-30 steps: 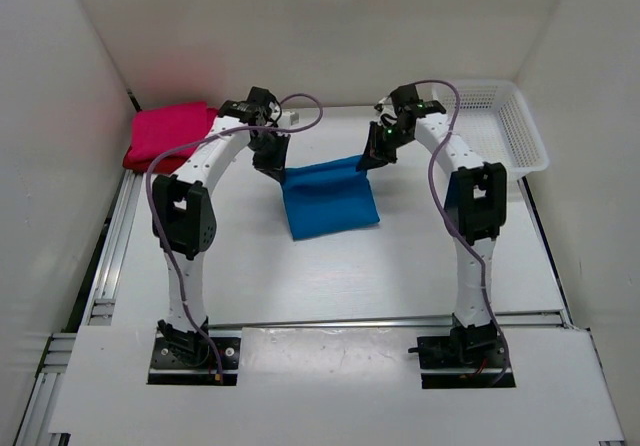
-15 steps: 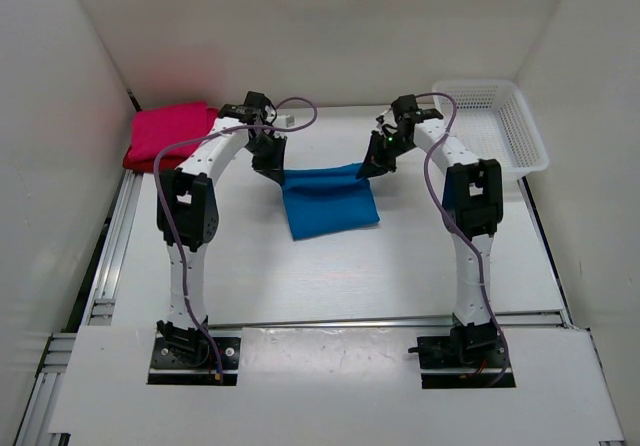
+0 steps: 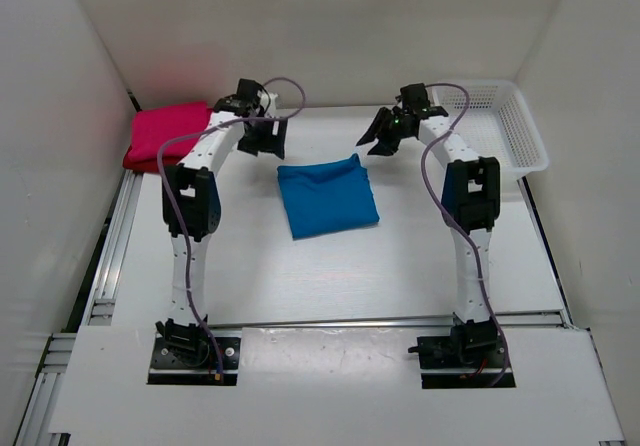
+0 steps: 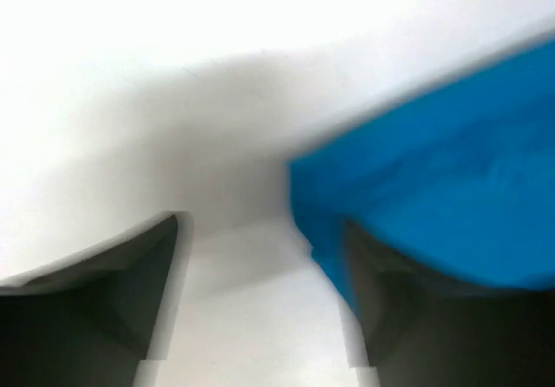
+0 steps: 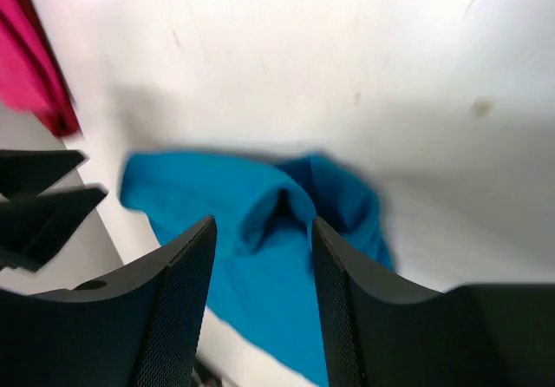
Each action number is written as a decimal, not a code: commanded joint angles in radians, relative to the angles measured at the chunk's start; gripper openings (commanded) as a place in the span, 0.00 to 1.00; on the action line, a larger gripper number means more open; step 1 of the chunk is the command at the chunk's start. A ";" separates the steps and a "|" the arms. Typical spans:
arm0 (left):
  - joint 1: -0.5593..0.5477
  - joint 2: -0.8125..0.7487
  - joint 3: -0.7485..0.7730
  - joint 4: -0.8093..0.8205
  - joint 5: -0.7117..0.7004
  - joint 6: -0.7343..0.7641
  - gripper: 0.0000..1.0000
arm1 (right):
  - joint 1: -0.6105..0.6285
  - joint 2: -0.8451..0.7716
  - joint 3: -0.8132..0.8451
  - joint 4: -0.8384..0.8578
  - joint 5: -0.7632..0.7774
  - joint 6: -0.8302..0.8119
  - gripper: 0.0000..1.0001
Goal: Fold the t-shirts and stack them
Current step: Fold the long partially folded tshirt into a neat square, then put the neatly folded tshirt into the corner of the board with the left arm
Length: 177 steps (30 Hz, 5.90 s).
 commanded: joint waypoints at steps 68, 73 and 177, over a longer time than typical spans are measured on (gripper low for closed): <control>-0.073 -0.243 -0.427 0.147 -0.042 0.002 1.00 | 0.020 -0.237 -0.445 0.083 0.038 -0.102 0.43; -0.084 -0.203 -0.438 0.147 0.048 0.002 1.00 | 0.021 -0.228 -0.491 0.104 0.027 -0.093 0.44; 0.315 0.072 0.257 0.436 -0.964 0.002 0.10 | 0.036 -0.372 -0.654 0.014 0.147 -0.185 0.37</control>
